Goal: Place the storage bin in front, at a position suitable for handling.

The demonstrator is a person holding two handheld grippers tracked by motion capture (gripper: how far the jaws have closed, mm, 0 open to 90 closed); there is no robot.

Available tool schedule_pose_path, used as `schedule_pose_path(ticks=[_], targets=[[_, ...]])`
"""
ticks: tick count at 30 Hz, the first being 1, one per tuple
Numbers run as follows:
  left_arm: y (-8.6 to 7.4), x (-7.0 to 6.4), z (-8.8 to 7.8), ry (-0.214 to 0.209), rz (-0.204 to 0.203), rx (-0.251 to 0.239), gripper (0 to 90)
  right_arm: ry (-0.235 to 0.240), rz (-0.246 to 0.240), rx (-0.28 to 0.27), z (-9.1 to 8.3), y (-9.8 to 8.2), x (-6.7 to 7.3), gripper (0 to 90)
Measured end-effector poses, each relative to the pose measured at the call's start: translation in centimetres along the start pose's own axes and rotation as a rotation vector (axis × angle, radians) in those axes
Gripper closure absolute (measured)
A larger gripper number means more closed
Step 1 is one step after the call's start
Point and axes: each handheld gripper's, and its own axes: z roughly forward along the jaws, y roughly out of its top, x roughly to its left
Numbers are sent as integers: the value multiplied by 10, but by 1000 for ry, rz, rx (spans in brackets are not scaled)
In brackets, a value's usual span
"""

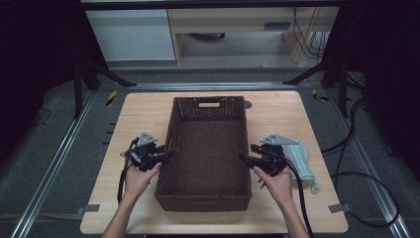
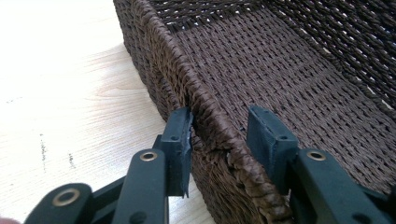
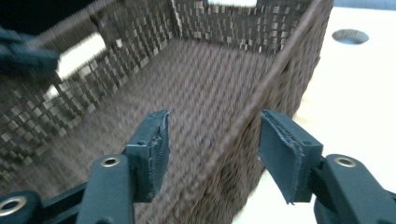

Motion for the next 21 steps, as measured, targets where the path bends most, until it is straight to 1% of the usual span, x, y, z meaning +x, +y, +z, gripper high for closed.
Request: schedule_pose_path(ticks=[3,5,6,7,8,10,11,12,13,14,17,19,21], targets=[[0,-1,0,9,3,2,585,-5,16,-26,-8,3,-6,383],[0,-1,0,9,9,6,585,-24,18,-45,-15,4,-15,363],[0,-1,0,9,9,6,585,-24,18,-45,-15,4,-15,363],[1,-1,0,8,13,8,585,-43,21,-52,-19,3,-22,359],[1,-1,0,8,13,8,584,-43,21,-52,-19,3,-22,359],[1,-1,0,7,13,8,584,-58,32,-61,-24,2,-30,353],[1,-1,0,8,13,8,584,-74,44,-74,-29,1,-38,357],[1,-1,0,8,13,8,584,-80,52,-82,-32,0,-42,356],[1,-1,0,8,12,7,584,-80,52,-82,-32,0,-42,356],[1,-1,0,8,13,7,584,-85,59,-83,-36,0,-48,354],[1,-1,0,8,15,7,584,-91,59,-82,-39,-2,-52,345],[1,-1,0,8,14,7,584,-96,66,-75,-42,-5,-58,336],[1,-1,0,8,15,7,583,-98,70,-75,-43,-6,-60,332]])
